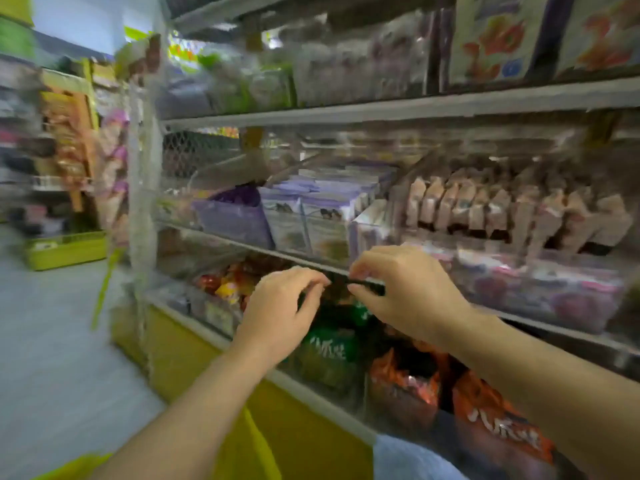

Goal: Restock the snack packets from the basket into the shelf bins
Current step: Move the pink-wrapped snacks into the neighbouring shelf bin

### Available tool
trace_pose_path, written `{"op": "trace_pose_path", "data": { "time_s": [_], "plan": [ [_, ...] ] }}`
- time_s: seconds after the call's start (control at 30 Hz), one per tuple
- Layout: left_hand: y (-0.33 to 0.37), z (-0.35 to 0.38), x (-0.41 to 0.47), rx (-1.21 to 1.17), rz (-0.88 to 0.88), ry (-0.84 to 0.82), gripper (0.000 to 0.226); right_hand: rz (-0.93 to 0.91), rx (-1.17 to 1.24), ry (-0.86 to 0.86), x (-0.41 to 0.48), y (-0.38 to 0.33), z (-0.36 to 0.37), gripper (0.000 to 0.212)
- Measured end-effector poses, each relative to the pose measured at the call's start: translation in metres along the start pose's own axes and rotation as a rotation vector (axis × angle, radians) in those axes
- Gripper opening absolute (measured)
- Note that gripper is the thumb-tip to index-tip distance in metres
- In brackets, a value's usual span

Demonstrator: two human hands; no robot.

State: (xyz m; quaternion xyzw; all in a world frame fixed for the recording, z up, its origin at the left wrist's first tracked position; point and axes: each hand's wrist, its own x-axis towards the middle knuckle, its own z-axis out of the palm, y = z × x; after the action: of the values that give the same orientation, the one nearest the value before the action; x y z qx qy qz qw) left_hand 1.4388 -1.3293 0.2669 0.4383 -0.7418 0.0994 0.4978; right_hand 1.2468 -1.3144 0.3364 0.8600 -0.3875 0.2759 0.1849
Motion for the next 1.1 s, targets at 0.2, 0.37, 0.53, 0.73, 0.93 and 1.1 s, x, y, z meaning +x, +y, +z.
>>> {"op": "trace_pose_path", "data": {
  "time_s": [0.2, 0.37, 0.53, 0.73, 0.93, 1.1],
  "plan": [
    [-0.107, -0.042, -0.157, 0.096, -0.409, -0.258, 0.019, -0.168, 0.189, -0.309, 0.006, -0.100, 0.160, 0.019],
    [-0.174, -0.078, -0.282, 0.203, -0.799, -0.570, 0.025, -0.247, 0.335, -0.642, -0.018, -0.181, 0.286, 0.022],
    [-0.214, -0.082, -0.378, 0.215, -1.139, -0.838, 0.040, -0.379, 0.436, -1.069, -0.055, -0.241, 0.393, 0.030],
    [-0.241, -0.064, -0.458, 0.231, -1.357, -1.212, 0.084, -0.542, 0.389, -1.317, -0.105, -0.275, 0.487, 0.044],
    [-0.260, -0.042, -0.502, 0.312, -1.278, -1.417, 0.086, -0.714, 0.348, -1.247, -0.162, -0.301, 0.541, 0.046],
    [-0.274, -0.030, -0.515, 0.411, -1.227, -1.288, 0.075, -0.804, 0.335, -1.026, -0.177, -0.292, 0.563, 0.054]
  ]
}}
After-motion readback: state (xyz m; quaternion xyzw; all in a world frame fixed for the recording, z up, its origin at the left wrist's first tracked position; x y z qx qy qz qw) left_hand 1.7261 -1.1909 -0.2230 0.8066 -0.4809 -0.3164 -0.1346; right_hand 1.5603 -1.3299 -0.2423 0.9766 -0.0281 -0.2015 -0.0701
